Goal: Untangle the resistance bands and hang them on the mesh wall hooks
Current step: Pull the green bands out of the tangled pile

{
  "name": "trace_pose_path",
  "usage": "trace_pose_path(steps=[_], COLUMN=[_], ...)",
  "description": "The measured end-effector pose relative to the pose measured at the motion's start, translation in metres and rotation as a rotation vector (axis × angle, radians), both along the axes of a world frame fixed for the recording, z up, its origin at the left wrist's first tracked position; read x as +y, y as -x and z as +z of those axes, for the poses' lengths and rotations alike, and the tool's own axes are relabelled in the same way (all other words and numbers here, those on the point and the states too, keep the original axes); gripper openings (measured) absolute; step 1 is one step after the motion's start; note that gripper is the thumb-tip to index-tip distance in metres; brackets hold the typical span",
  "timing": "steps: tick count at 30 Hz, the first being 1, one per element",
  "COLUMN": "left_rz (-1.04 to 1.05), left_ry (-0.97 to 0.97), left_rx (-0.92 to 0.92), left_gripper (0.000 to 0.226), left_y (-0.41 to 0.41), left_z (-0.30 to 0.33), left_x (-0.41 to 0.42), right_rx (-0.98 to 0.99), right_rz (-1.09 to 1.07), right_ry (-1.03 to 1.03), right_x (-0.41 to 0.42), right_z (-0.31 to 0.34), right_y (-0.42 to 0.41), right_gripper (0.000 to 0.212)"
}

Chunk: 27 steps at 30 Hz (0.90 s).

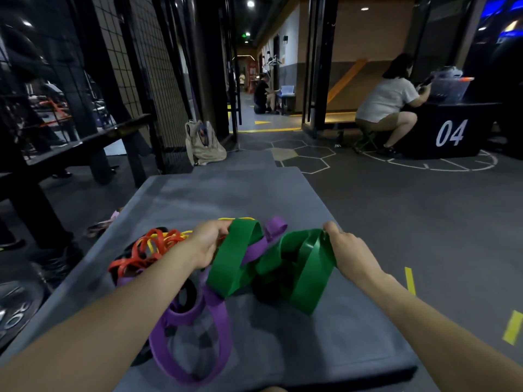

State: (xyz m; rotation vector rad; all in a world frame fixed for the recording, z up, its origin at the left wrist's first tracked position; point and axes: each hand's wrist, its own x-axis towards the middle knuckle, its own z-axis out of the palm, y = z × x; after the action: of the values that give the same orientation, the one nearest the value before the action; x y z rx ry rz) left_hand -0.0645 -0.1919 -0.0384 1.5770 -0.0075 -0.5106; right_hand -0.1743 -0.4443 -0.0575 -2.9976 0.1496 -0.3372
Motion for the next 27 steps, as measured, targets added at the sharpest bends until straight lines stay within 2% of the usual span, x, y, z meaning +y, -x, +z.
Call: trace_pose_path(steps=[3, 5, 7, 8, 9, 11, 13, 16, 18, 22, 25, 27], left_rz=[-0.011, 0.041, 0.047, 0.052, 0.067, 0.051, -0.03, -0.043, -0.024, -0.016, 0.042, 0.055], left_ry=[-0.088, -0.155, -0.227, -0.266, -0.283, -0.26, -0.313, -0.515, -0.468, -0.054, 0.141, 0.23], left_rx=[-0.042, -0.082, -0.138, -0.149, -0.126, -0.056, -0.056, -0.155, -0.142, 0.054, -0.022, -0.083], left_gripper=[0.045, 0.032, 0.017, 0.018, 0.029, 0.051, 0.066, 0.068, 0.05, 0.014, 0.041, 0.042], left_y=[0.0, -0.001, -0.007, -0.011, -0.012, -0.015, -0.015, -0.009, -0.009, -0.013, -0.015, -0.01], left_z=[-0.013, -0.019, -0.027, -0.029, -0.029, -0.031, -0.034, -0.045, -0.039, 0.015, 0.056, 0.078], left_x=[-0.018, -0.028, -0.035, -0.039, -0.04, -0.046, -0.054, -0.064, -0.064, -0.04, -0.012, 0.0], right_rx=[-0.02, -0.004, 0.083, 0.147, 0.218, 0.306, 0.3, 0.228, 0.148, 0.085, -0.004, -0.068], right_rz=[0.07, 0.147, 0.219, 0.245, 0.255, 0.25, 0.183, 0.057, -0.006, -0.049, 0.012, 0.095], right_ry=[-0.002, -0.045, -0.124, -0.179, -0.245, -0.459, -0.766, -1.132, -1.121, -0.902, -0.827, -0.685], right_x=[-0.005, -0.013, -0.021, -0.026, -0.029, -0.035, -0.036, -0.028, -0.024, -0.018, -0.012, -0.007], right_z=[-0.009, -0.015, -0.018, -0.018, -0.017, -0.016, -0.014, -0.008, -0.008, 0.001, 0.019, 0.034], right_y=[-0.004, -0.008, -0.013, -0.014, -0.013, -0.012, -0.012, -0.012, -0.014, -0.018, -0.026, -0.031], right_gripper=[0.039, 0.053, 0.057, 0.056, 0.055, 0.055, 0.046, 0.024, 0.033, 0.031, 0.03, 0.03])
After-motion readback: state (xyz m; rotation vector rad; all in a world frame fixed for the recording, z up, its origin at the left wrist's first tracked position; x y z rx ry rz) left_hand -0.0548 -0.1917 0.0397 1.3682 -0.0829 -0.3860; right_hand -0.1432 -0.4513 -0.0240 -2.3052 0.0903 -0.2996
